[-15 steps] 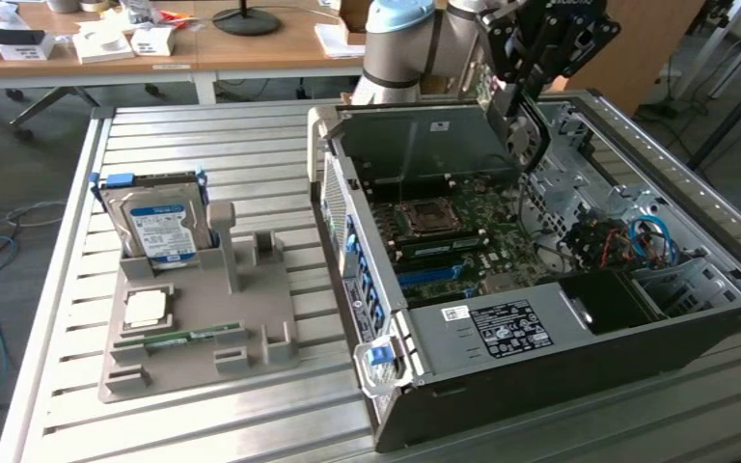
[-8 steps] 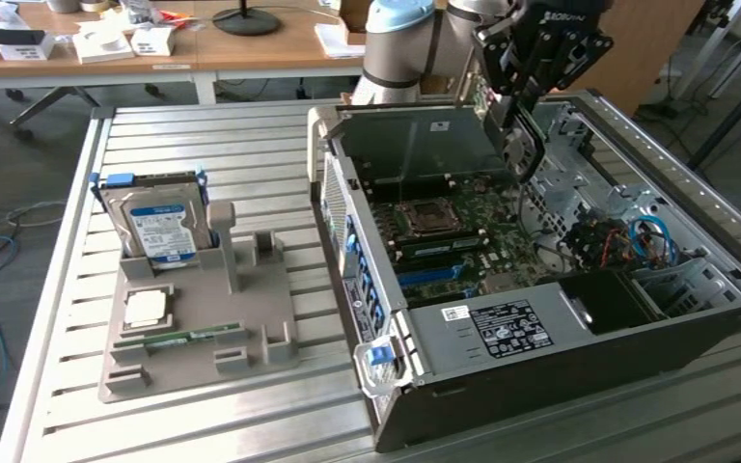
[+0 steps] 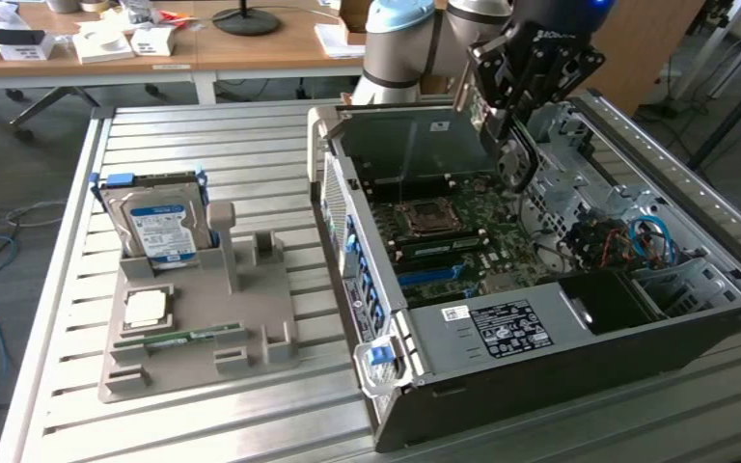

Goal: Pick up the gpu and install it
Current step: 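Pick up the gpu and move the gpu toward the slot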

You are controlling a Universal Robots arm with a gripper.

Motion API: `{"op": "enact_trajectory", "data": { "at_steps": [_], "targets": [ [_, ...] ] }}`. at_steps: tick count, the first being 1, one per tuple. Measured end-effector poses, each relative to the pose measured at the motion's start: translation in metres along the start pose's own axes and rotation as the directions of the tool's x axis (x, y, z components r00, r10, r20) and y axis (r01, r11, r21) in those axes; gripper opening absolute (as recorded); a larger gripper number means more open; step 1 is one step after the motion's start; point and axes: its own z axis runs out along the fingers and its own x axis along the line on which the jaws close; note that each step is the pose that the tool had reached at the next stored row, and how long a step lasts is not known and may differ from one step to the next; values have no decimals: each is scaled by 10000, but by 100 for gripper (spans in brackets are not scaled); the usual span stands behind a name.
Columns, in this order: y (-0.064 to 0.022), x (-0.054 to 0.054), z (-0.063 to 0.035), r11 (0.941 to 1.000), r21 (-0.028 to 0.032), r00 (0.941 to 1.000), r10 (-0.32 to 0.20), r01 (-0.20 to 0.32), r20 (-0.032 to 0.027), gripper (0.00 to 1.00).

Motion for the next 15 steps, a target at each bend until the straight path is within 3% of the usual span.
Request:
{"op": "enact_trajectory", "data": {
  "at_steps": [11,15],
  "targets": [
    [-20,5,198,10000,-2,10000,0,0,0,26],
    [-21,6,209,10000,1,10000,0,0,-1,26]
  ]
}}
